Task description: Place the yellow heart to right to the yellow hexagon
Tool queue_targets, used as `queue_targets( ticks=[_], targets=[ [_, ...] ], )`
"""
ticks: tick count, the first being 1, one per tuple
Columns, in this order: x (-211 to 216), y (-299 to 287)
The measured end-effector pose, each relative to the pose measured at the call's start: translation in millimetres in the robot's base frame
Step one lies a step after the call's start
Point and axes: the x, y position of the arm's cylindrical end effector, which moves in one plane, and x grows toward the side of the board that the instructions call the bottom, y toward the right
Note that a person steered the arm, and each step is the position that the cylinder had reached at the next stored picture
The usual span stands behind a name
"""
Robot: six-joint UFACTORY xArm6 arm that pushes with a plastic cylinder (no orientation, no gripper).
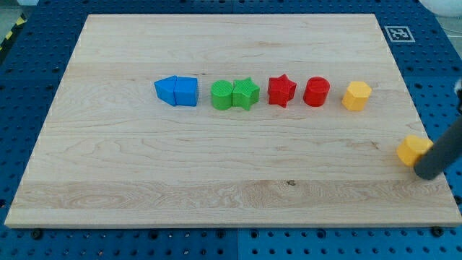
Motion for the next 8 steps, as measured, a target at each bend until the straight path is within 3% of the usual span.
queue_targets(
  ticks=[1,3,5,6,7,8],
  targets=[
    [-28.7,-17.4],
    [-9.4,-17.4],
    [-88.3,-17.4],
    [-94.0,-14.8],
    [-69.2,6.5],
    [-54.3,55.8]
  ],
)
